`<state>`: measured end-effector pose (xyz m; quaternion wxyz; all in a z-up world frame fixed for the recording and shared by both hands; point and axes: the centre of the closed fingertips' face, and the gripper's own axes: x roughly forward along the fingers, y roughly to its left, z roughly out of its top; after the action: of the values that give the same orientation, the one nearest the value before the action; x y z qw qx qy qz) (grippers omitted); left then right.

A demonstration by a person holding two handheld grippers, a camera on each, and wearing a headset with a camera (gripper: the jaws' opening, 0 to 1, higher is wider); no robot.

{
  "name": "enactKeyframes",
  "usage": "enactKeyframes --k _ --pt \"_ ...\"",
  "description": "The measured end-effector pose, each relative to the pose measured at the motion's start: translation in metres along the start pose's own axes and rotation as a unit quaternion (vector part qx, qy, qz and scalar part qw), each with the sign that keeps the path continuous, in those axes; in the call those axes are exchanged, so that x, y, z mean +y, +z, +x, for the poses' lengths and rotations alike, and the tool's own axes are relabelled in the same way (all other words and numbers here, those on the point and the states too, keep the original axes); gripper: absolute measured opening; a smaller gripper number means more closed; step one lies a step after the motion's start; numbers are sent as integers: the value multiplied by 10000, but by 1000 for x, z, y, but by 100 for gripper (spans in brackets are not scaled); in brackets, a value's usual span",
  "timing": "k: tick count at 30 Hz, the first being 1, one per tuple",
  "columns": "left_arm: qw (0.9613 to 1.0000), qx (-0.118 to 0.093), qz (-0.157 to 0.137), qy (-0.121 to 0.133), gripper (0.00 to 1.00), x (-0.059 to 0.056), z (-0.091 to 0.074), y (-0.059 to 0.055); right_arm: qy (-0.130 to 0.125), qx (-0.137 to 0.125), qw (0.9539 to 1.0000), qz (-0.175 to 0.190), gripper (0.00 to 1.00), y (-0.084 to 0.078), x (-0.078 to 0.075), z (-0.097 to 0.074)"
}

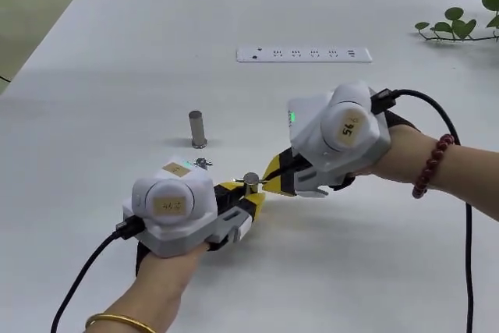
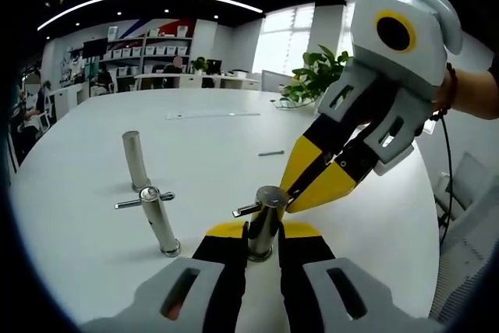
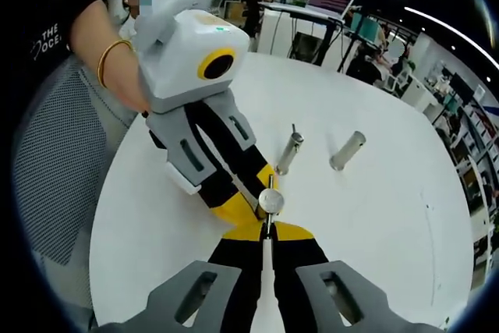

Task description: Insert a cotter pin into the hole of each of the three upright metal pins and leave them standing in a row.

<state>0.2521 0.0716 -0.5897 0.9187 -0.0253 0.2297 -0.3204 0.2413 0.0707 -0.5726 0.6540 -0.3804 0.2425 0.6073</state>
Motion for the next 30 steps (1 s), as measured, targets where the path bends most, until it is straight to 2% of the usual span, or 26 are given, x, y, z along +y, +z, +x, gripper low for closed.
enactKeyframes --k 5,10,18,30 --pt "10000 4 -41 42 12 1 0 -1 5 -56 9999 94 0 2 1 2" --pt "10000 15 -49 61 12 1 1 -2 -39 -77 9998 198 7 1 -1 -4" --pt "9999 18 -63 143 12 1 1 -2 -116 -1 9994 315 0 -3 1 -12" --pt "9997 39 -75 245 12 2 1 -4 -176 22 9987 471 0 -1 -1 -9"
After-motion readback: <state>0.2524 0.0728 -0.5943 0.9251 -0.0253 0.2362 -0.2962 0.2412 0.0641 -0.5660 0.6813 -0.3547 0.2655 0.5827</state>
